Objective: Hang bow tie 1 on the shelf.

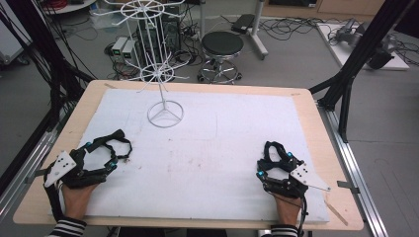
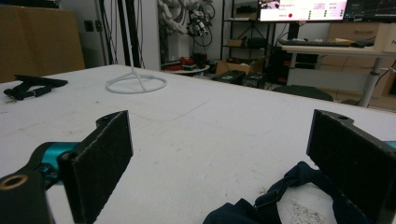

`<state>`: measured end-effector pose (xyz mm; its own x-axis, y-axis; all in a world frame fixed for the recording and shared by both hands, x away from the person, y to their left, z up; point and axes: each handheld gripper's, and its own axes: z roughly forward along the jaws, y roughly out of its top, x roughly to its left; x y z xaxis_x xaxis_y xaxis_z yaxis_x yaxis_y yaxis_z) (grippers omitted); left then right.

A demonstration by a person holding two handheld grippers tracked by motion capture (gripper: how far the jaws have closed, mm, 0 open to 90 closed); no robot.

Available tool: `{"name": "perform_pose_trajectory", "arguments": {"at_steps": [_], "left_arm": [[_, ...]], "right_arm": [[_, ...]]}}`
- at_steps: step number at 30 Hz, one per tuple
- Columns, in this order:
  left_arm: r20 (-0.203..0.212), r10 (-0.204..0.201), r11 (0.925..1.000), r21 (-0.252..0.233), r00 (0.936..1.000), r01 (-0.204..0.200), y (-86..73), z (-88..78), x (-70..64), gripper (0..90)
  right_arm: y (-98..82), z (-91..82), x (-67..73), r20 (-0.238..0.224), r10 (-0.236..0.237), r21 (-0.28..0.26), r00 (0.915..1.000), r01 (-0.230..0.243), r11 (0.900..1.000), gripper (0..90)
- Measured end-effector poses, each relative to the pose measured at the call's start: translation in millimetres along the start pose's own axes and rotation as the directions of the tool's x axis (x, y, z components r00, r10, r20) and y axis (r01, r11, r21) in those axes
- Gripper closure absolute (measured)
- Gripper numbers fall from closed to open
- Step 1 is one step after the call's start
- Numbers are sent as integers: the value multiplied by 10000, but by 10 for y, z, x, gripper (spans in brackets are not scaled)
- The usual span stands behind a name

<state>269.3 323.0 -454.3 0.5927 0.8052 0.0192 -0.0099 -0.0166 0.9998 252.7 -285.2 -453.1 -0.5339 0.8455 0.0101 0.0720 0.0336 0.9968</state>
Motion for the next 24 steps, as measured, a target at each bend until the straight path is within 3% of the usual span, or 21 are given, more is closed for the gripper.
{"name": "perform_pose_trajectory", "arguments": {"at_steps": [24], "left_arm": [[-5,-14,10000,-89,10000,14,-3,-9,4,139]], "right_arm": [[11,15,10,-17,-184,116,9998,184,9998,62]]}}
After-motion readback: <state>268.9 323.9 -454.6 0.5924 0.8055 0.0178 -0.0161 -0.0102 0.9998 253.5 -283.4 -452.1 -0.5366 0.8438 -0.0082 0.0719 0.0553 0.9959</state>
